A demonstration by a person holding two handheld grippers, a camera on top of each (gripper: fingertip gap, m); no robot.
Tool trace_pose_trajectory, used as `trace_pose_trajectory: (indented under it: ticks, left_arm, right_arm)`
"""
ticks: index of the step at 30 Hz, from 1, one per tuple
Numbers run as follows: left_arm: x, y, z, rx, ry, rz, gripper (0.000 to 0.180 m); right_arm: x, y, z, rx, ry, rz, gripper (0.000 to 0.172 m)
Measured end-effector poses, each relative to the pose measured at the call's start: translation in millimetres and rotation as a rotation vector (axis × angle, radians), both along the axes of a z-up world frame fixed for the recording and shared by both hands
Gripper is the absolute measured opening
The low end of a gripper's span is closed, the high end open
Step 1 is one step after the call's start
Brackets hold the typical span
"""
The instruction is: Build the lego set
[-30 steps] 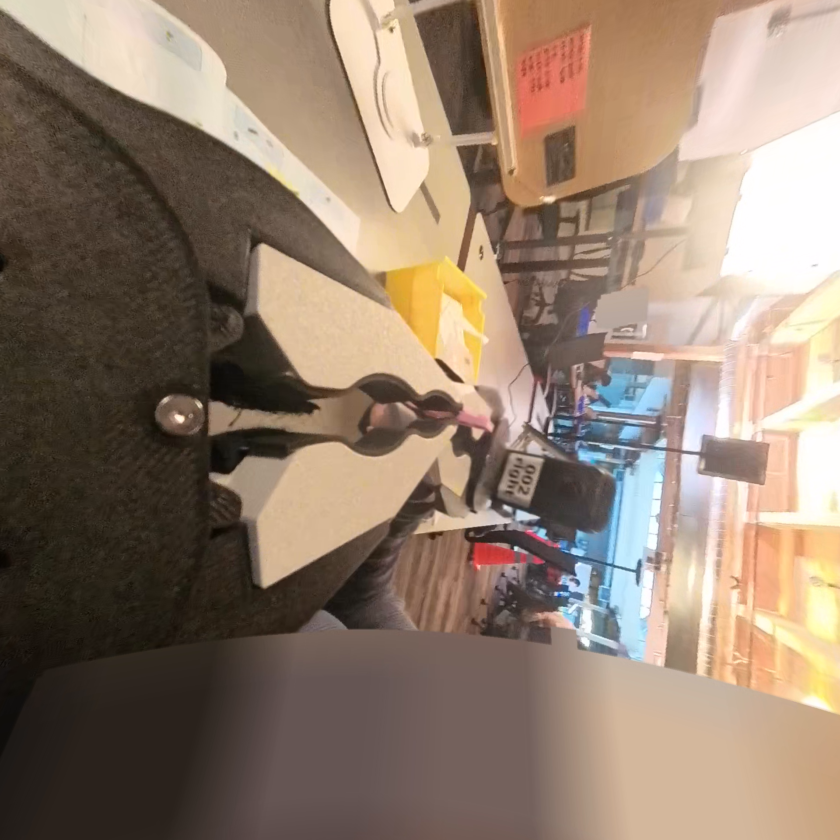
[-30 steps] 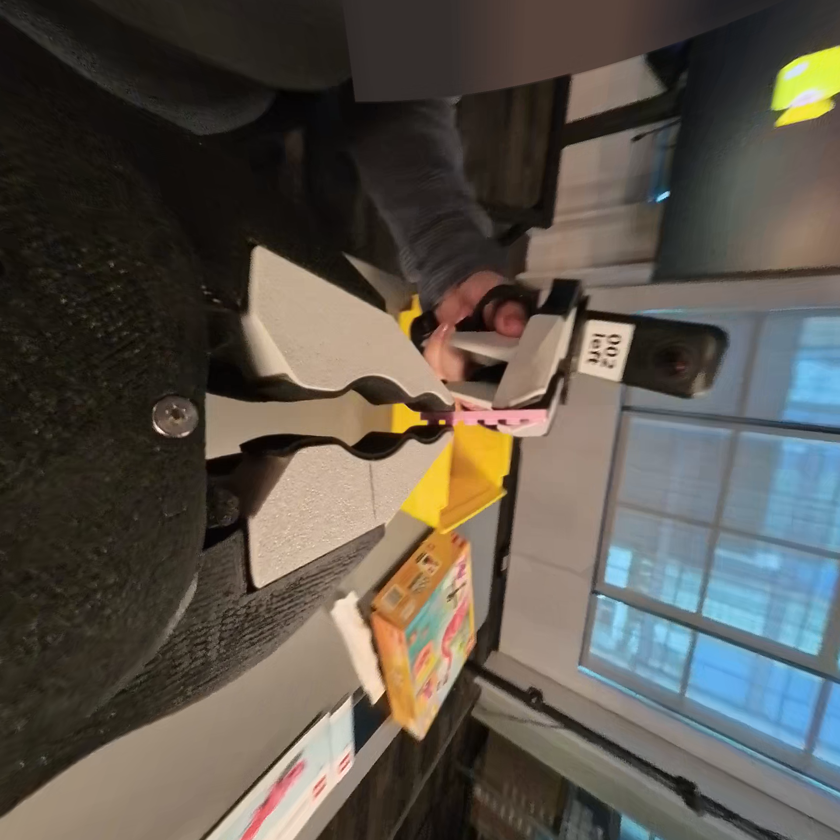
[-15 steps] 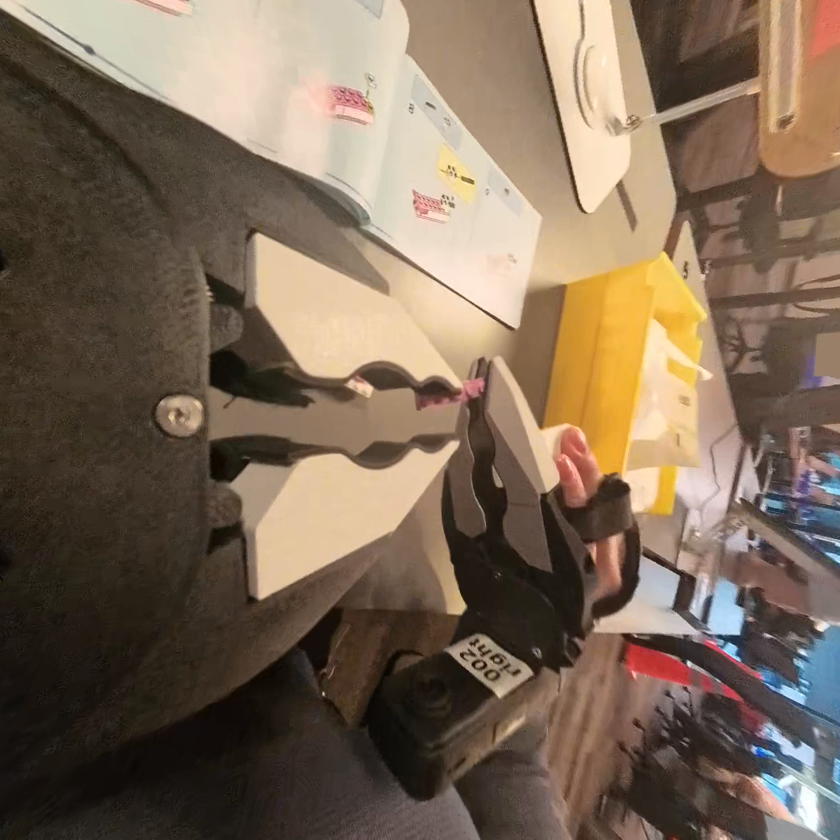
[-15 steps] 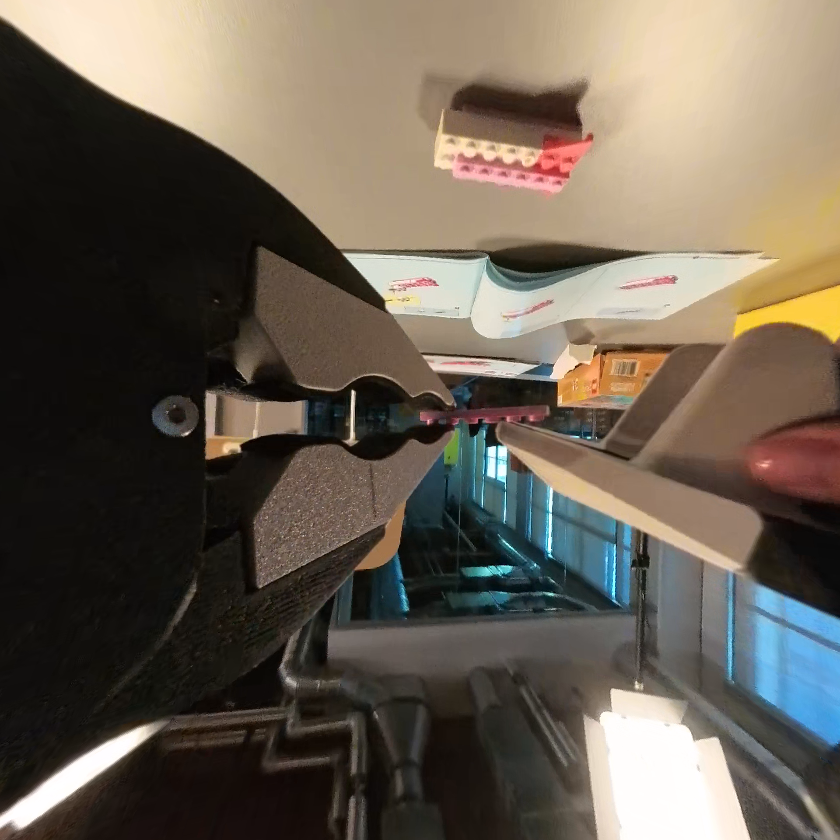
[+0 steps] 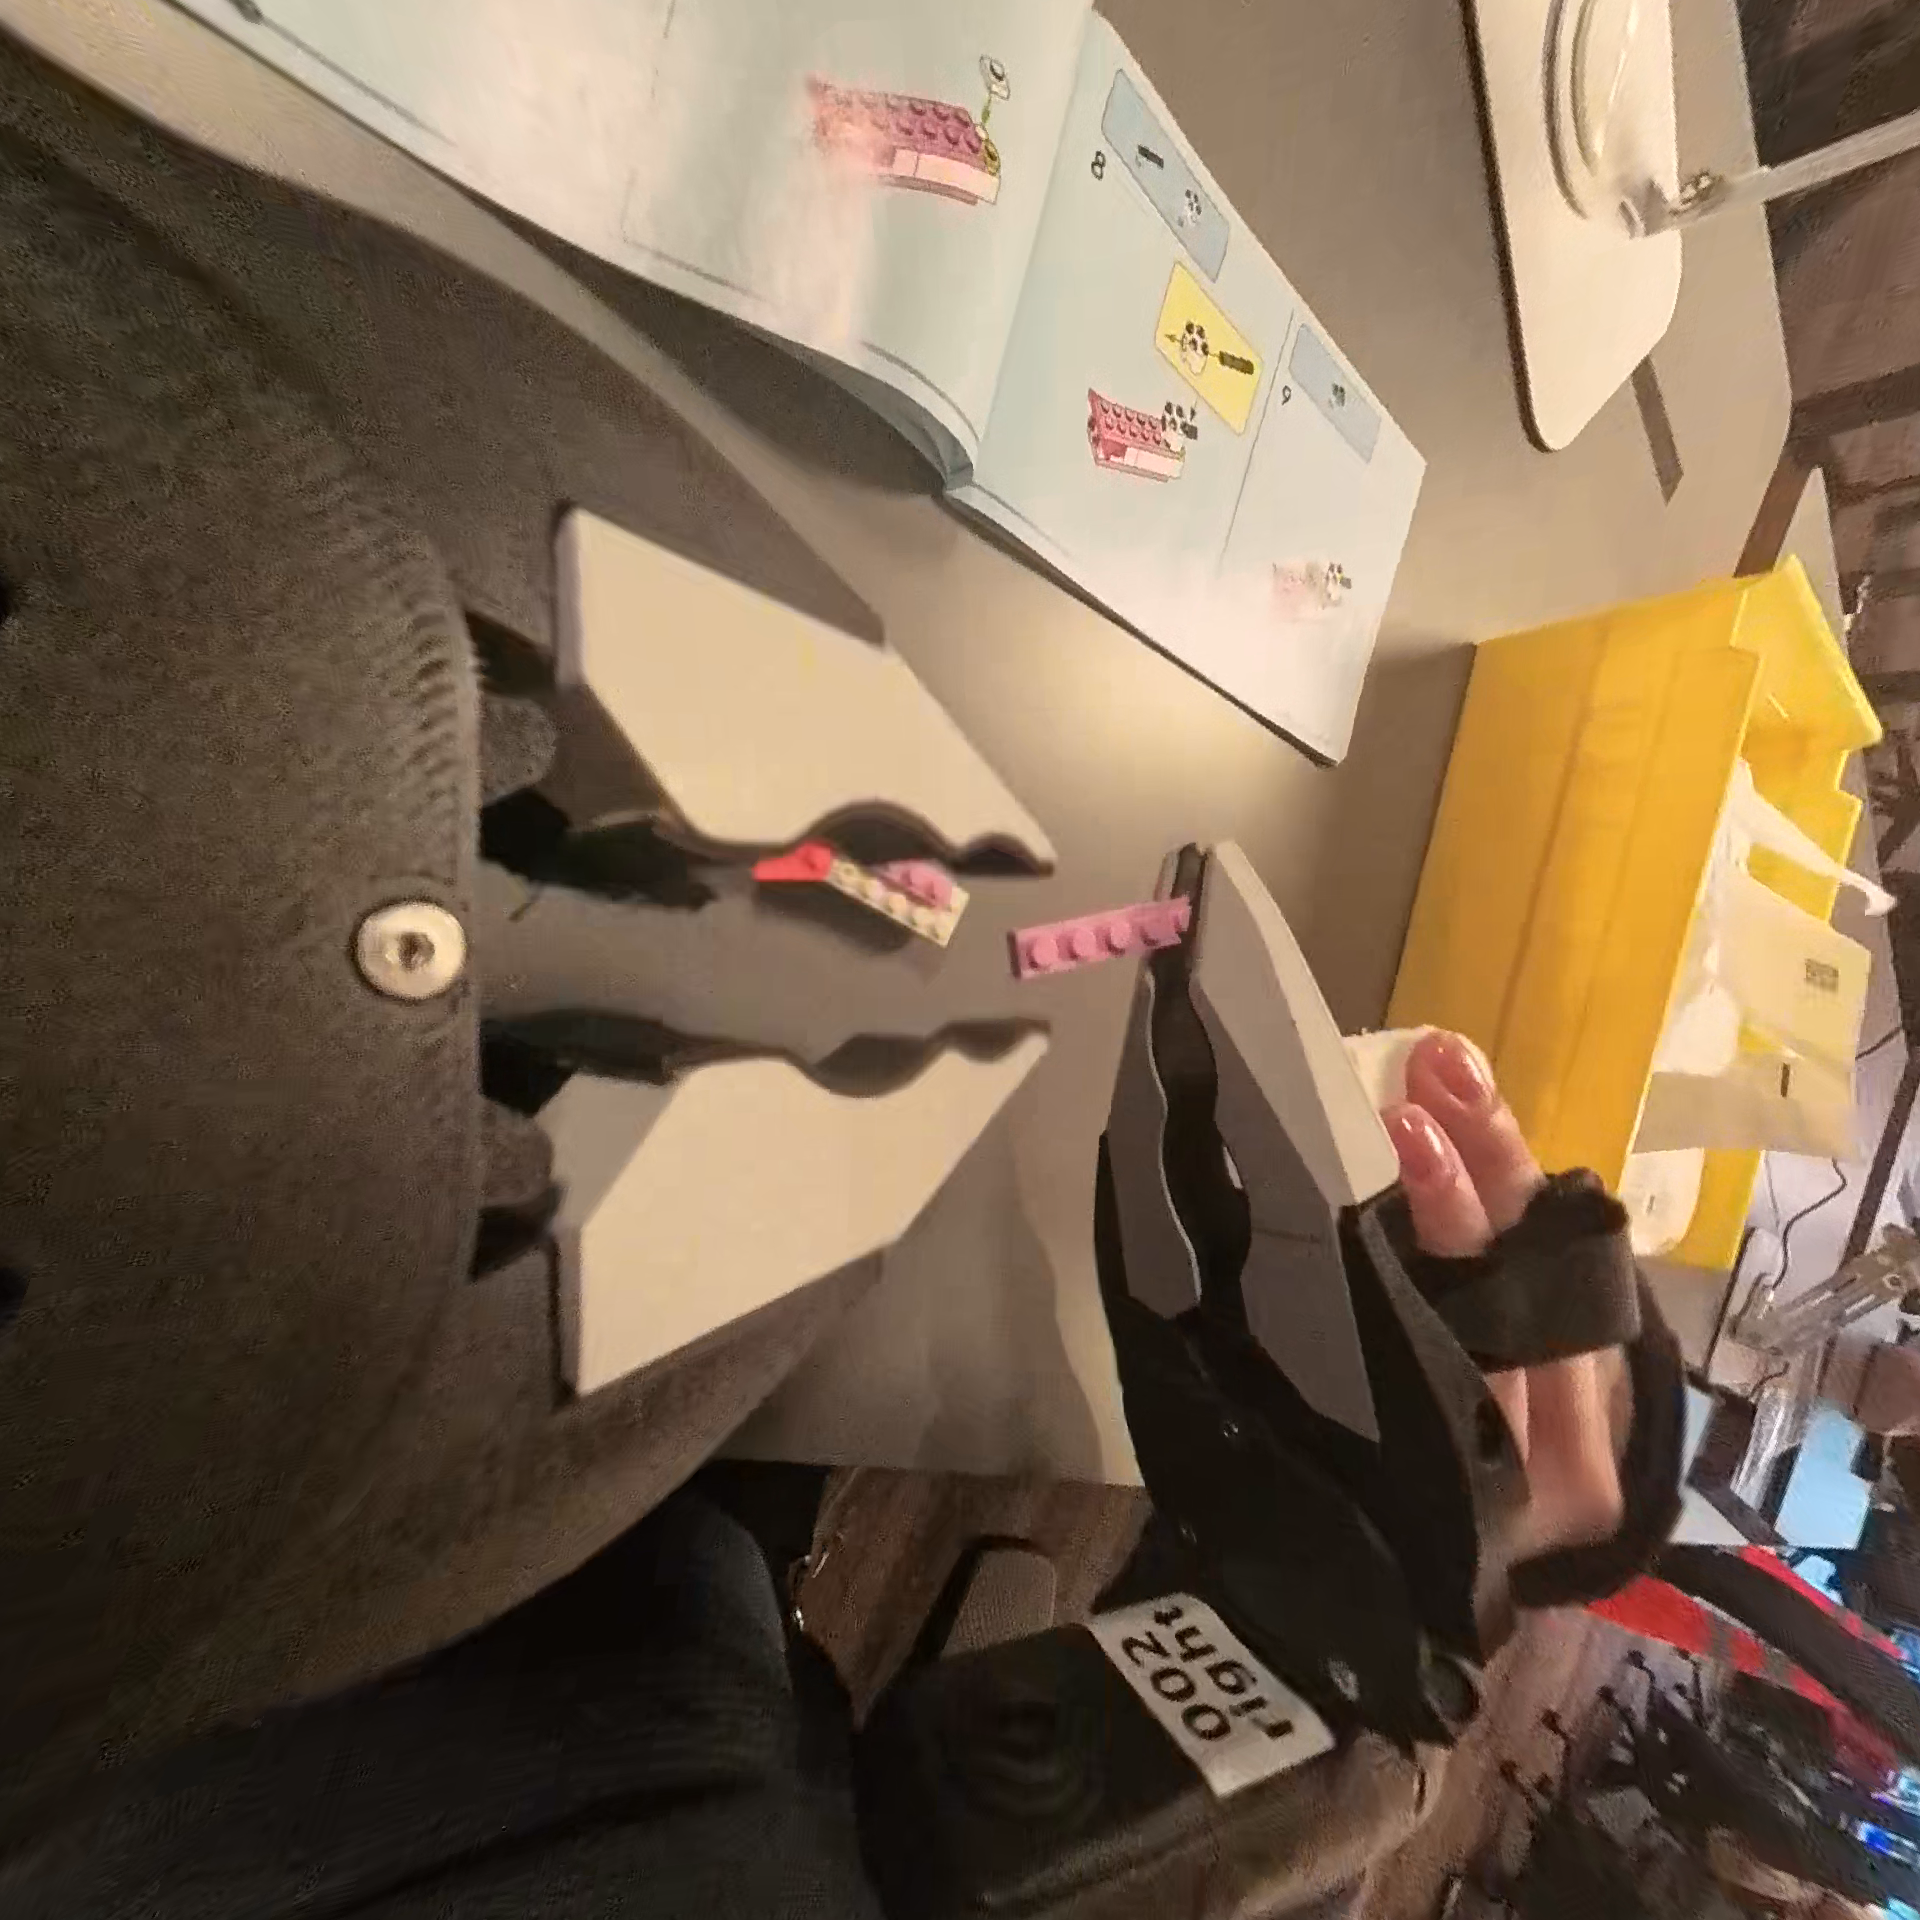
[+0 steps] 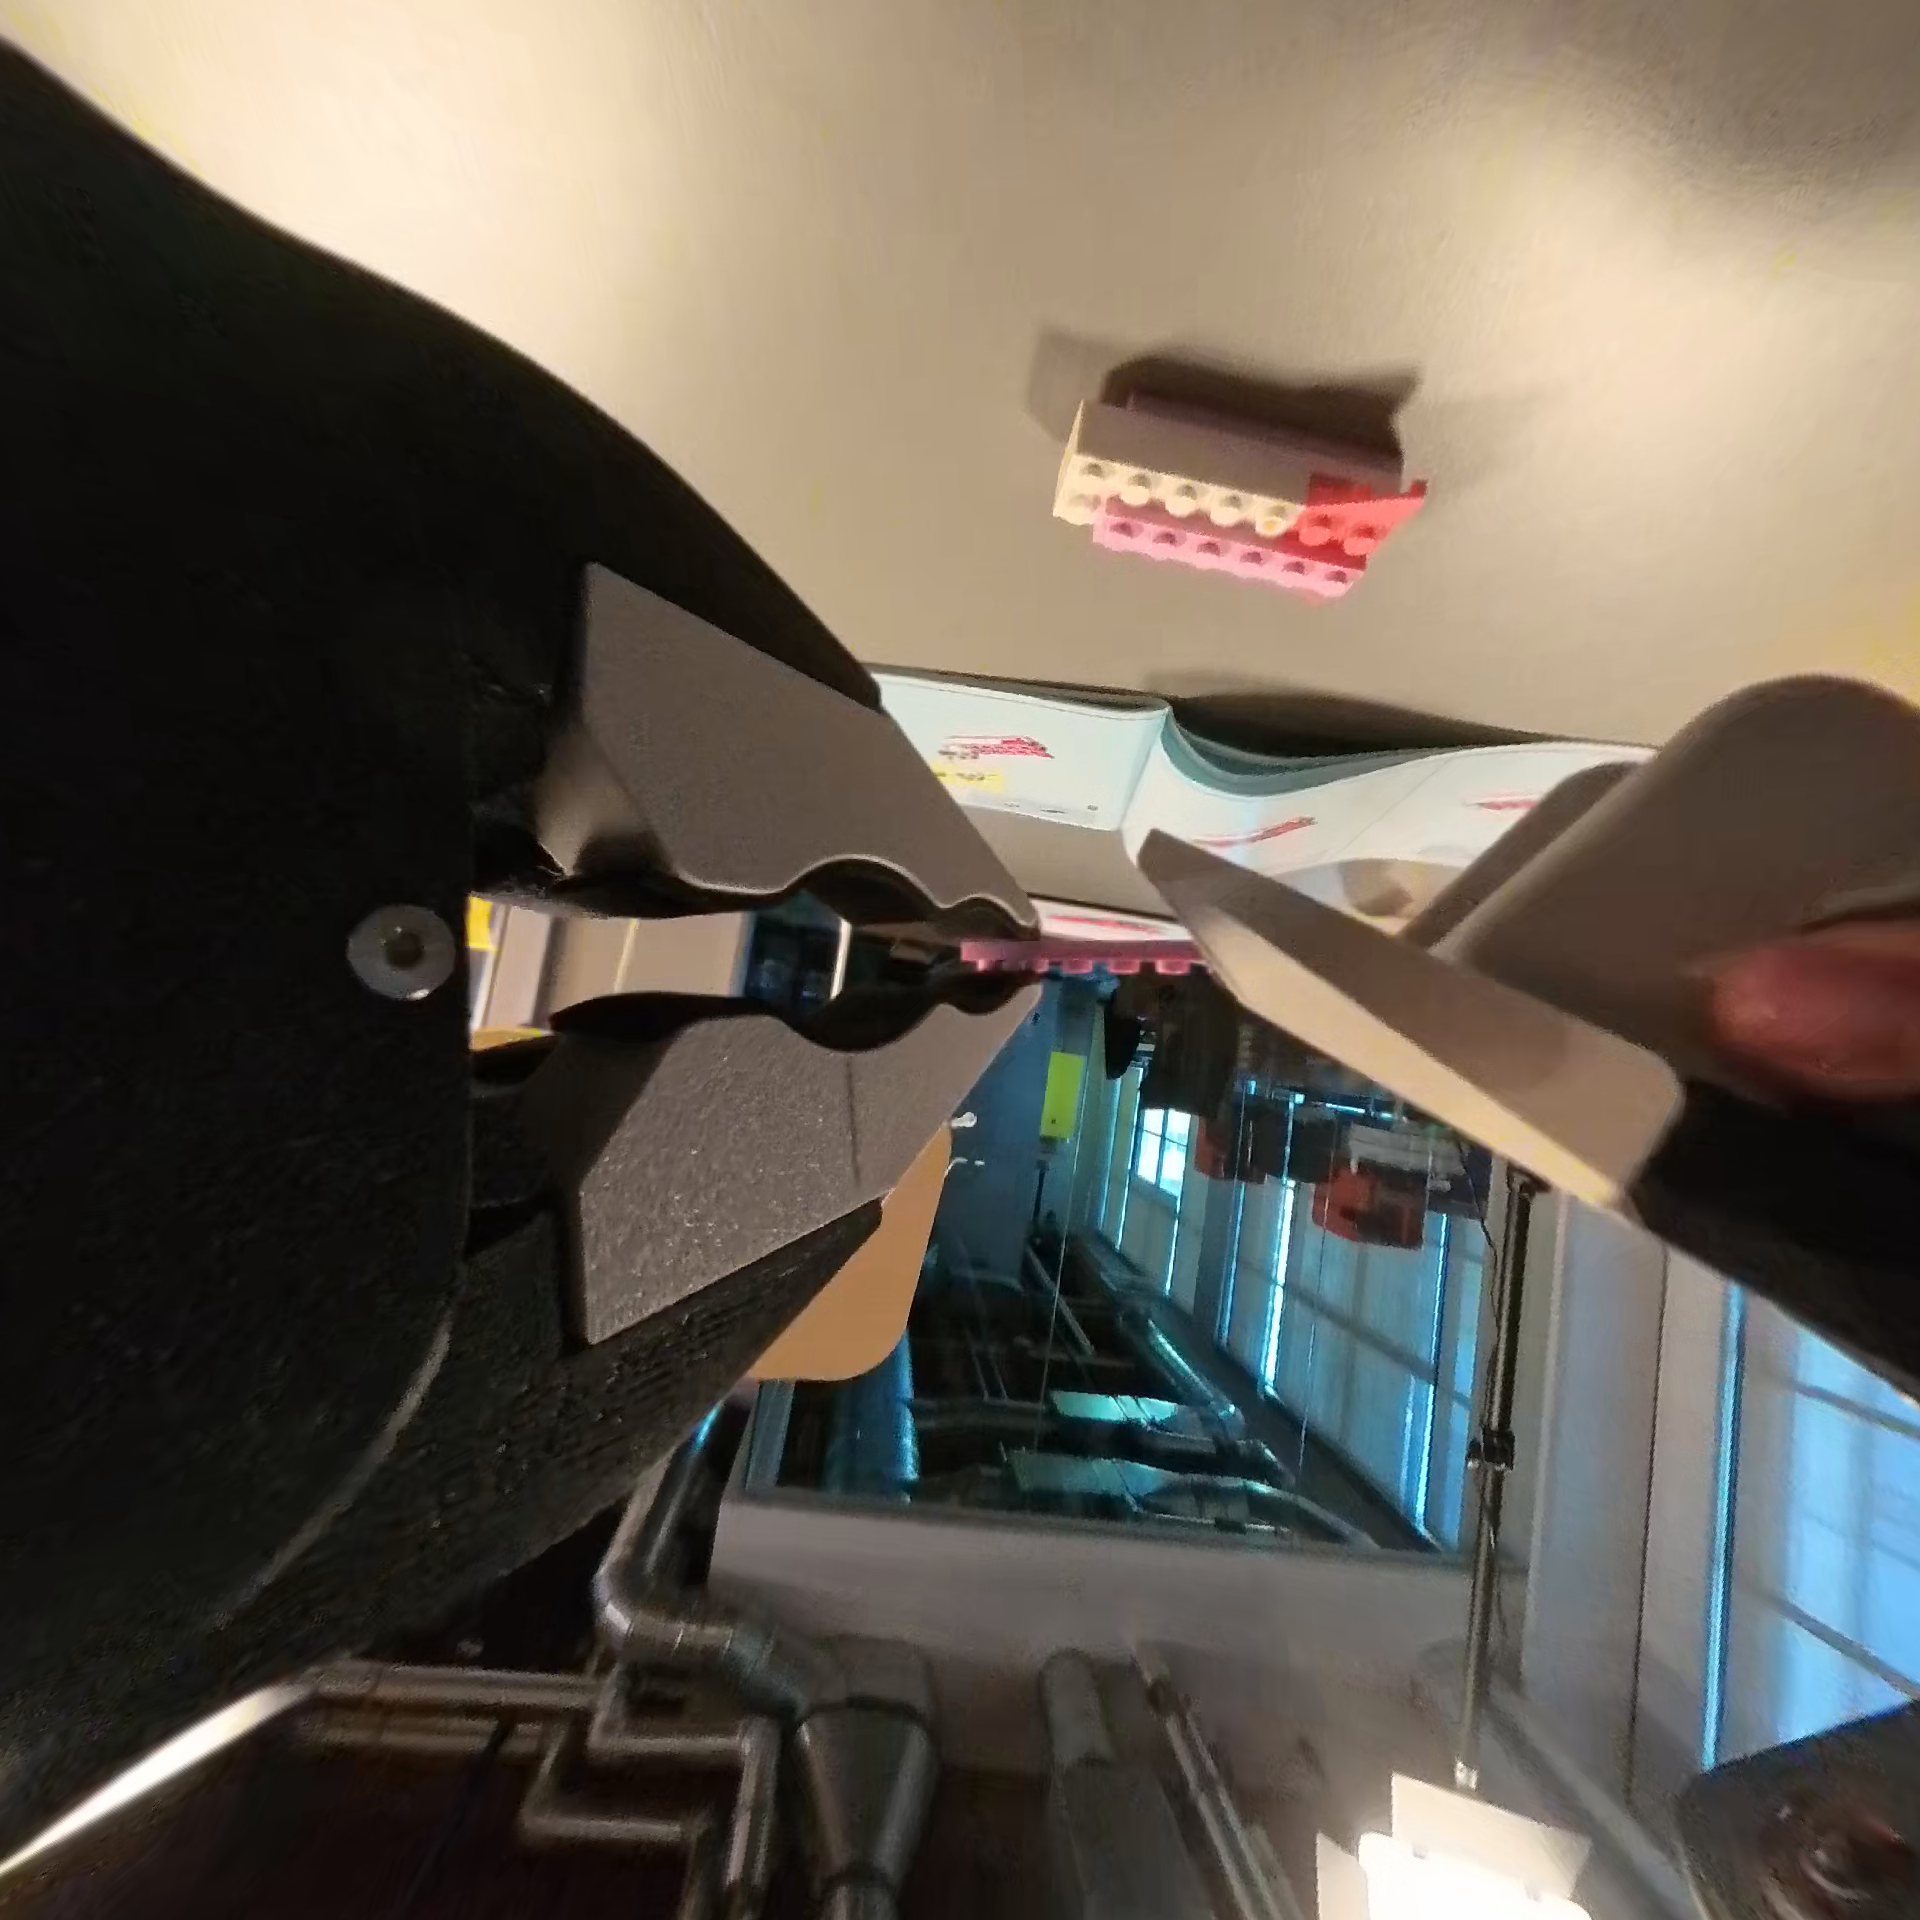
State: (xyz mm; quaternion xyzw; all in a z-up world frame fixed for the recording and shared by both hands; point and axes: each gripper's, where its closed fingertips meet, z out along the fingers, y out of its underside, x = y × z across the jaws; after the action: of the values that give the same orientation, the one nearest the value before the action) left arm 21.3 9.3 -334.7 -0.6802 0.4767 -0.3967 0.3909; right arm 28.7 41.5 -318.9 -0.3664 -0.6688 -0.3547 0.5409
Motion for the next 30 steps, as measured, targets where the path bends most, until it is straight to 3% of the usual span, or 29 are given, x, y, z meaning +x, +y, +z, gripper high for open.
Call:
trace_pose_trajectory:
  ticks: [2,6,9,11,13,16,21,26,30]
  left_arm:
    - [2.6,-2.0,-1.6,-0.049,-0.012,-0.015,0.045]
    - [3.2,4.5,3.5,-0.055,-0.078,-0.006,0.009]
    - [-3.0,4.3,2.0,0.010,-0.048,-0.031,0.007]
    - [-9.4,0.9,3.2,0.029,-0.035,-0.073,0.007]
    - [-13.1,-8.9,6.2,0.013,-0.063,-0.157,0.006]
    - [-15.2,-24.2,6.1,-0.021,-0.089,-0.269,0.007]
    - [-13.7,-30.6,-10.0,0.034,0.017,-0.326,0.007]
    - [-9.4,-29.5,-19.2,0.061,0.063,-0.337,0.007]
    - [-8.7,-27.8,-23.2,0.050,0.068,-0.336,0.007]
  right_arm:
    - [0.3,1.8,-1.3,0.013,-0.020,-0.007,0.003]
    - [-3.9,1.0,-1.3,0.026,-0.016,-0.009,0.003]
    - [-7.5,-4.3,4.2,-0.082,0.187,0.051,0.012]
    - [-3.8,-5.6,7.6,-0.336,0.480,0.081,0.025]
    - [-4.1,-15.8,6.2,-0.696,0.728,0.177,0.026]
    - [-6.6,-40.2,14.2,-1.092,0.903,0.357,0.024]
    - [-11.5,-58.2,5.5,-1.271,0.856,0.423,0.035]
    - [-13.7,-57.5,-14.2,-1.305,0.773,0.373,0.010]
    - [-14.0,-55.7,-19.7,-1.320,0.758,0.368,0.005]
